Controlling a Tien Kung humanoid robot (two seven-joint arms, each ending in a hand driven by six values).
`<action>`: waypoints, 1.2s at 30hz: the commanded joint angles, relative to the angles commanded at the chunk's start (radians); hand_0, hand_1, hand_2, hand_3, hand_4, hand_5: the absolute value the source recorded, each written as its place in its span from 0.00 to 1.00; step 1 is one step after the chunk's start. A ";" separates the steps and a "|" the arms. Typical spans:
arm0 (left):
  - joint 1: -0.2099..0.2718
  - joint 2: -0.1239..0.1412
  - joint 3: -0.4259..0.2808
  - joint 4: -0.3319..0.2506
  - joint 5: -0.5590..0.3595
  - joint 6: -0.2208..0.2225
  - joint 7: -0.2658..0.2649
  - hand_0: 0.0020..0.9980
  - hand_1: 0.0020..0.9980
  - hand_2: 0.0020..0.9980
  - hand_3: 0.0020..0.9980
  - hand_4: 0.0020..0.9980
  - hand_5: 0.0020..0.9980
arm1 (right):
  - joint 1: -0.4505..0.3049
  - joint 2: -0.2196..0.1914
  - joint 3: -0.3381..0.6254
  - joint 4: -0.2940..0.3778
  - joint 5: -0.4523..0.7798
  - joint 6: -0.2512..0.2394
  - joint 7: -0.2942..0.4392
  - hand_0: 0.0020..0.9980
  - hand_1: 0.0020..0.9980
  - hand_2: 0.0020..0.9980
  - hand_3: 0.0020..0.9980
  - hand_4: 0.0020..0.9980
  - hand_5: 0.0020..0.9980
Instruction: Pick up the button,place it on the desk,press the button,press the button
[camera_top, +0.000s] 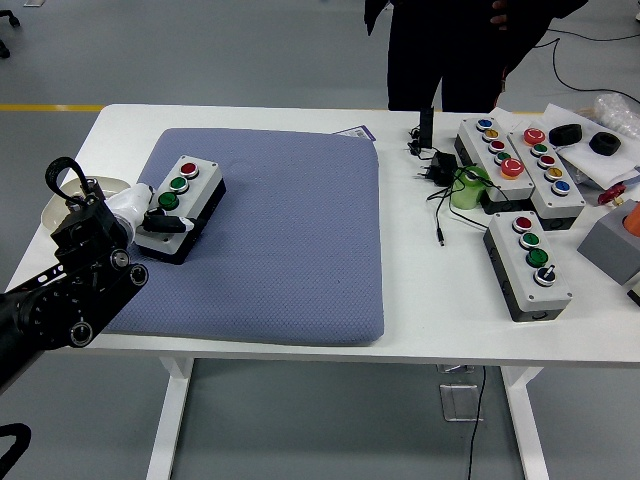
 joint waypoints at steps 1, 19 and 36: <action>0.000 0.000 0.003 0.002 0.002 0.000 0.000 0.35 0.41 0.42 0.44 0.90 0.33 | 0.000 0.000 0.001 0.000 -0.001 0.000 0.000 0.76 0.72 0.73 0.59 0.19 0.15; -0.009 0.016 0.027 -0.007 0.108 0.080 -0.077 0.02 0.16 0.26 0.32 0.87 0.05 | -0.001 0.001 0.007 0.000 -0.010 0.000 0.000 0.76 0.72 0.73 0.59 0.19 0.15; -0.016 0.056 0.062 0.088 0.127 0.097 -0.493 0.02 0.10 0.21 0.26 0.92 0.00 | 0.003 0.002 0.011 0.000 -0.011 0.001 -0.001 0.76 0.72 0.72 0.59 0.19 0.15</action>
